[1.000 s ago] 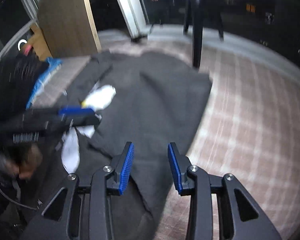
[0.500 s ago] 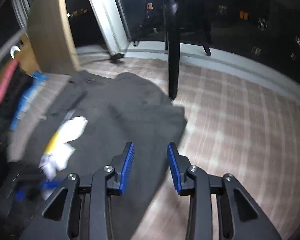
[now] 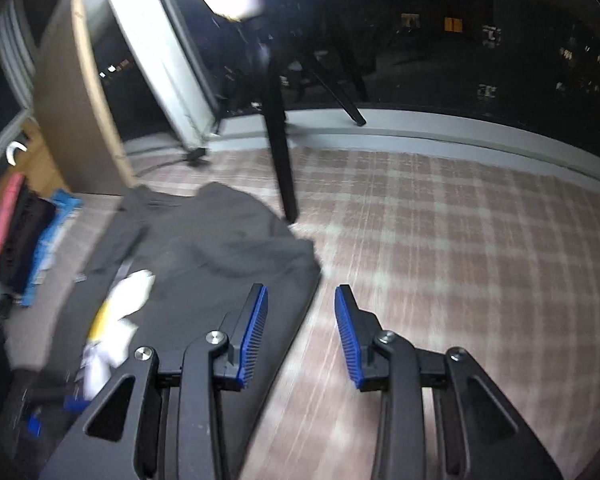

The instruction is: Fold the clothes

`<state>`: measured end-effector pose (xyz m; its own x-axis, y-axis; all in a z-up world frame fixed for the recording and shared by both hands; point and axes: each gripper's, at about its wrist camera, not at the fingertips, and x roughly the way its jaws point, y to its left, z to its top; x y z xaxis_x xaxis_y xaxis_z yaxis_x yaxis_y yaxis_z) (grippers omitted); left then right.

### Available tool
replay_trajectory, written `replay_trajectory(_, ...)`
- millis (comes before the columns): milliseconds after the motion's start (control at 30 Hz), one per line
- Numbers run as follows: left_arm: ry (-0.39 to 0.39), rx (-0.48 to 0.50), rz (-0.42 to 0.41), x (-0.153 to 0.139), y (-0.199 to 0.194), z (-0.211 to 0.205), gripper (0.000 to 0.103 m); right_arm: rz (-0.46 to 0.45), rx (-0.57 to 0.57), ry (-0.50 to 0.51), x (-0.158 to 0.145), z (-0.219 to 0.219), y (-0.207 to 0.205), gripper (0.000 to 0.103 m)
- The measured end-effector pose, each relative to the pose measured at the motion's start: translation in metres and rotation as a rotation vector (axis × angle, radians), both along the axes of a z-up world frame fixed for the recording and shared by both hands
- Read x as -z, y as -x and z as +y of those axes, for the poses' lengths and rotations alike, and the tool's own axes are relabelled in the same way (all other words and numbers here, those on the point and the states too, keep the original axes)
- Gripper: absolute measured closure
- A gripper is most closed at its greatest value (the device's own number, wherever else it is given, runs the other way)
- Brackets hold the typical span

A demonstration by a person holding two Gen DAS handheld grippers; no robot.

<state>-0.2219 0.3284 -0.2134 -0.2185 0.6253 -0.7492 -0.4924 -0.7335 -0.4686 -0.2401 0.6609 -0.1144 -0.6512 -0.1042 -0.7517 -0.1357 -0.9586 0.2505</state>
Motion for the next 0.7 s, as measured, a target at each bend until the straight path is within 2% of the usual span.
replay_trajectory(133,0.023,-0.023,0.026,-0.023,-0.028,-0.043,0.066,0.050,0.015,0.069,-0.037,0.003,-0.075,0.068)
replay_trajectory(233,0.042,-0.012,0.035,-0.033,-0.053,-0.064,0.066,0.063,0.075,0.122,-0.054,0.005,-0.143,0.066)
replay_trajectory(300,0.063,-0.004,0.044,-0.039,-0.072,-0.070,0.064,0.051,0.111,0.150,-0.057,0.001,-0.188,0.066)
replay_trajectory(433,0.055,0.039,0.054,-0.044,-0.117,-0.075,0.064,0.026,0.188,0.149,-0.058,-0.022,-0.280,0.066)
replay_trajectory(533,0.050,0.078,0.068,-0.049,-0.166,-0.078,0.064,0.023,0.229,0.166,-0.058,-0.053,-0.358,0.066)
replay_trajectory(633,0.037,0.133,0.048,-0.045,-0.219,-0.073,0.064,-0.001,0.255,0.182,-0.054,-0.083,-0.416,0.066)
replay_trajectory(700,0.042,0.184,0.044,-0.042,-0.255,-0.065,0.064,0.019,0.274,0.233,-0.062,-0.101,-0.465,0.066)
